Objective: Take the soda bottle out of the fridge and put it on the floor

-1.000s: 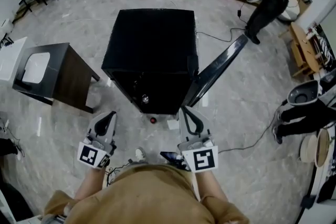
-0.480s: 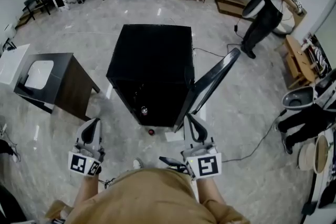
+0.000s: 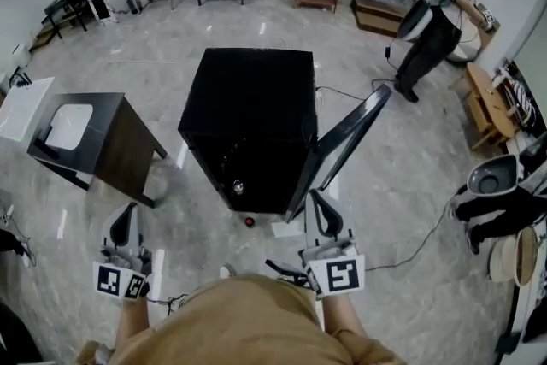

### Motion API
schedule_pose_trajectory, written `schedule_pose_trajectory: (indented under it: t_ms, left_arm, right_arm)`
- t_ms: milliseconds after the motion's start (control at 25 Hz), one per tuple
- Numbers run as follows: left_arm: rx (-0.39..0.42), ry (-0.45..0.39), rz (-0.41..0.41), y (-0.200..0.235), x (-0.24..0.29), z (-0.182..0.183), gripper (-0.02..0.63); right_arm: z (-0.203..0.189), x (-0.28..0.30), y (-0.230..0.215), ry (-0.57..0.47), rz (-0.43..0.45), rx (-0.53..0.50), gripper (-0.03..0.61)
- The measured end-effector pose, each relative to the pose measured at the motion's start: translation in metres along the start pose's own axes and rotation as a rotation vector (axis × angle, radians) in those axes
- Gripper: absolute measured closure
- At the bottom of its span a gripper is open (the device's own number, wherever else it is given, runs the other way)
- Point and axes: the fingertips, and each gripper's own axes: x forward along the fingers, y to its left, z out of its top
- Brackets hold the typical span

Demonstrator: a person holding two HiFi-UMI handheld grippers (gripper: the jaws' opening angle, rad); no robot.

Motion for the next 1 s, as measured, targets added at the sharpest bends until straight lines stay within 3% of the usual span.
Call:
schedule_pose_trajectory:
  t_ms: [280, 560, 720, 1000]
  left_arm:
    - [0.035, -0.025, 0.020, 0.015, -0.016, 0.046, 0.612]
    - [0.069, -0.102, 0.008, 0.021, -0.013, 0.099, 0.612]
    - [0.055, -0.118, -0.004, 0.030, -0.011, 0.096, 0.612]
    - [-0.052, -0.124, -0.024, 0.030, -0.005, 0.070, 0.612]
  right_arm:
    - [0.006, -0.005, 0.001, -0.001, -0.010, 0.000, 0.577]
    - [0.016, 0.006, 0.010, -0.028, -0.005, 0.013, 0.577]
    - [0.022, 0.015, 0.028, -0.043, 0.004, 0.008, 0.577]
    - [0.025, 0.012, 0.033, -0.040, -0.007, -0.012, 0.577]
